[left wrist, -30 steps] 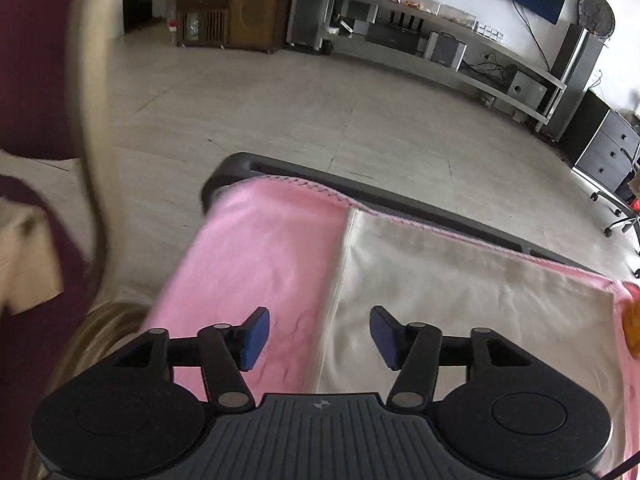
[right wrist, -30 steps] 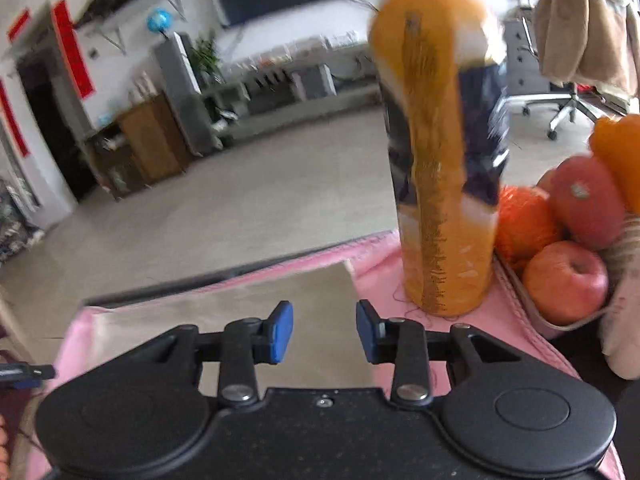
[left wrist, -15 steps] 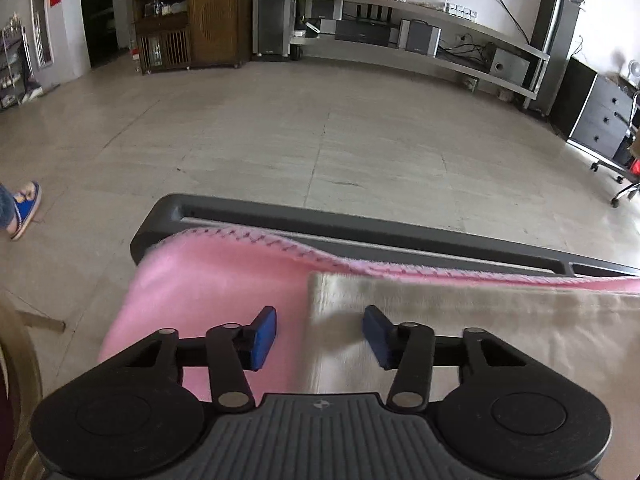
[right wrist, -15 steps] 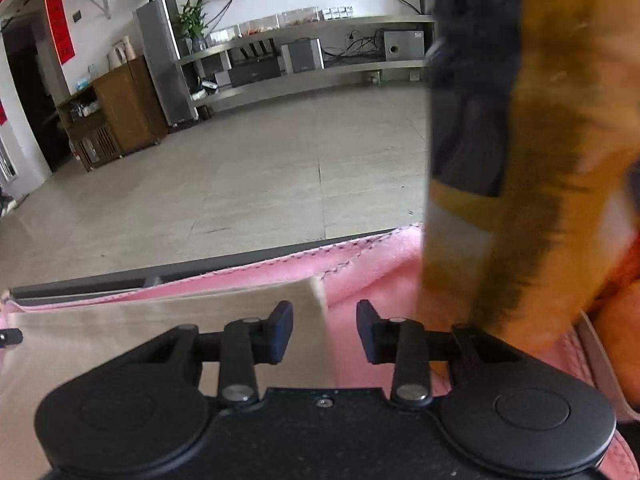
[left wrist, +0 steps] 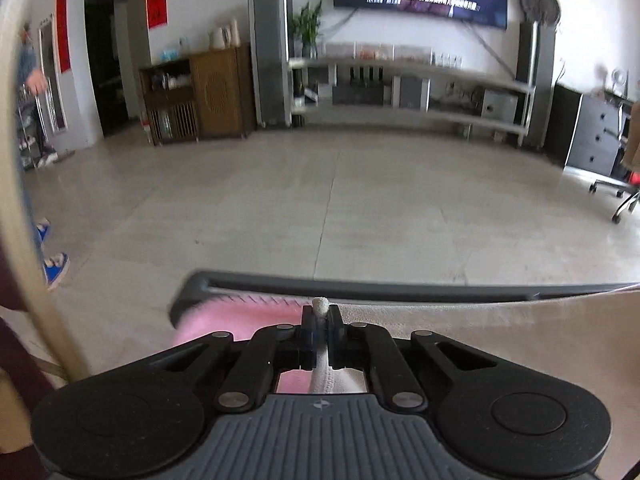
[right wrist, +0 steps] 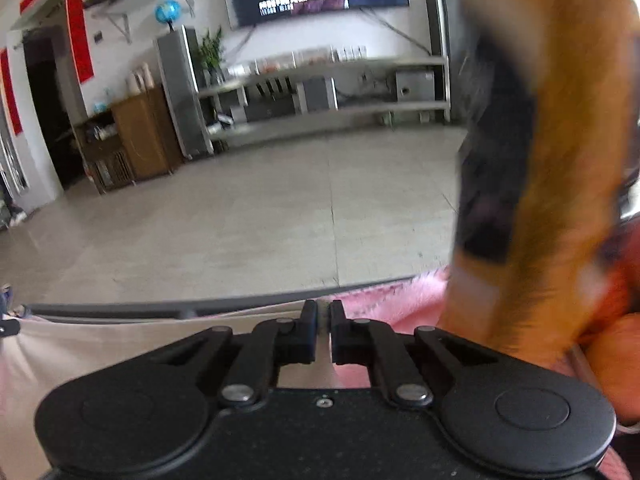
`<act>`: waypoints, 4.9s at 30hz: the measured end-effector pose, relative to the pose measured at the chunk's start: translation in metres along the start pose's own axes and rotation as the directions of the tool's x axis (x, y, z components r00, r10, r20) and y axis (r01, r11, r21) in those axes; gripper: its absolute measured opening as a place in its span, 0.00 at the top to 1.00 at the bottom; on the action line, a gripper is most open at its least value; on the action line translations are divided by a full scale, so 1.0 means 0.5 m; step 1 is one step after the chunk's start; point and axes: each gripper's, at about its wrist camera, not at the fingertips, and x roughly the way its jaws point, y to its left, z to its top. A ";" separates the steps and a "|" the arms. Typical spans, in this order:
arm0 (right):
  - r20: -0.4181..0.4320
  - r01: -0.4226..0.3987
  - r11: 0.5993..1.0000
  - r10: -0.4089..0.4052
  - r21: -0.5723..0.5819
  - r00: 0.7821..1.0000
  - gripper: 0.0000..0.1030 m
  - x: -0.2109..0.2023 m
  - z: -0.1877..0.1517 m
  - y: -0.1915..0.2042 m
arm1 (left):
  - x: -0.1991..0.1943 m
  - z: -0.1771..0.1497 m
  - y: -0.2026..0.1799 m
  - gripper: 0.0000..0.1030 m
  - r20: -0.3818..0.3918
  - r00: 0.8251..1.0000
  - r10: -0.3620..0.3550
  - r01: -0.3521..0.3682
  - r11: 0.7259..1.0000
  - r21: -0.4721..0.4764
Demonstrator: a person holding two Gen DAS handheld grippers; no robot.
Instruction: Fold clothes
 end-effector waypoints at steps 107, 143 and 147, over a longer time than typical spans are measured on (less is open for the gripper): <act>-0.310 -0.006 0.639 0.381 0.769 0.871 0.80 -0.423 -0.497 -0.239 | -0.463 -0.506 0.155 0.80 -0.308 0.895 -0.324 0.075 0.789 -0.610; -0.186 -0.160 0.633 0.444 0.757 0.876 0.94 -0.533 -0.444 -0.276 | -0.561 -0.481 0.188 0.95 -0.155 0.905 -0.395 0.219 0.748 -0.627; -0.185 -0.172 0.652 0.441 0.738 0.878 0.94 -0.554 -0.449 -0.271 | -0.569 -0.494 0.180 0.95 -0.188 0.896 -0.401 0.210 0.759 -0.617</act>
